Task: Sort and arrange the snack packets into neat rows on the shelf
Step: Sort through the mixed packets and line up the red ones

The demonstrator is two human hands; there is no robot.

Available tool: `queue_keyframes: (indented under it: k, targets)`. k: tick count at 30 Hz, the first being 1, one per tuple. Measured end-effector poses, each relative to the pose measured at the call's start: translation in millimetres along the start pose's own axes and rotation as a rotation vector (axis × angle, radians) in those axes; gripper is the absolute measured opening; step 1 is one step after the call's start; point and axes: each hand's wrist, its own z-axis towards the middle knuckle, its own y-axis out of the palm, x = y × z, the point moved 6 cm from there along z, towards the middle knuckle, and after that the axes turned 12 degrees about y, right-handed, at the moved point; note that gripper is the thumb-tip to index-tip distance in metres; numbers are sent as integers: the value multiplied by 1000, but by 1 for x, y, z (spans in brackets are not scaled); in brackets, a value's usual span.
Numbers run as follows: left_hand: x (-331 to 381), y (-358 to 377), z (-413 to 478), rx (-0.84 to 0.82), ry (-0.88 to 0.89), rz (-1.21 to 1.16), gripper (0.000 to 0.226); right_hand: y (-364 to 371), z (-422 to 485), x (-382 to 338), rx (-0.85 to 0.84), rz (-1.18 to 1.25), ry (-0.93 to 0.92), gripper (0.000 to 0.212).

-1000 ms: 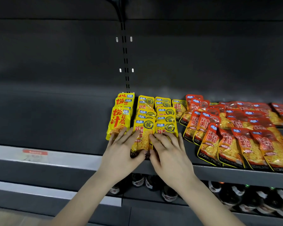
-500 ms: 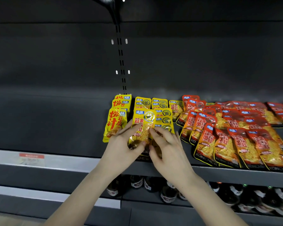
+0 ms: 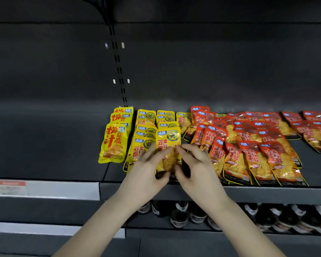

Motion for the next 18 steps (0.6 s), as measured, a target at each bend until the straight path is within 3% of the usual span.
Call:
queue_keyframes:
  k: [8,18]
  targets:
    - [2,8,-8,-39,60,191,49,4,-9,5,29,-137,26,47]
    - [4,1,-3,69,68,139,36,0,-8,6,-42,-128,65,47]
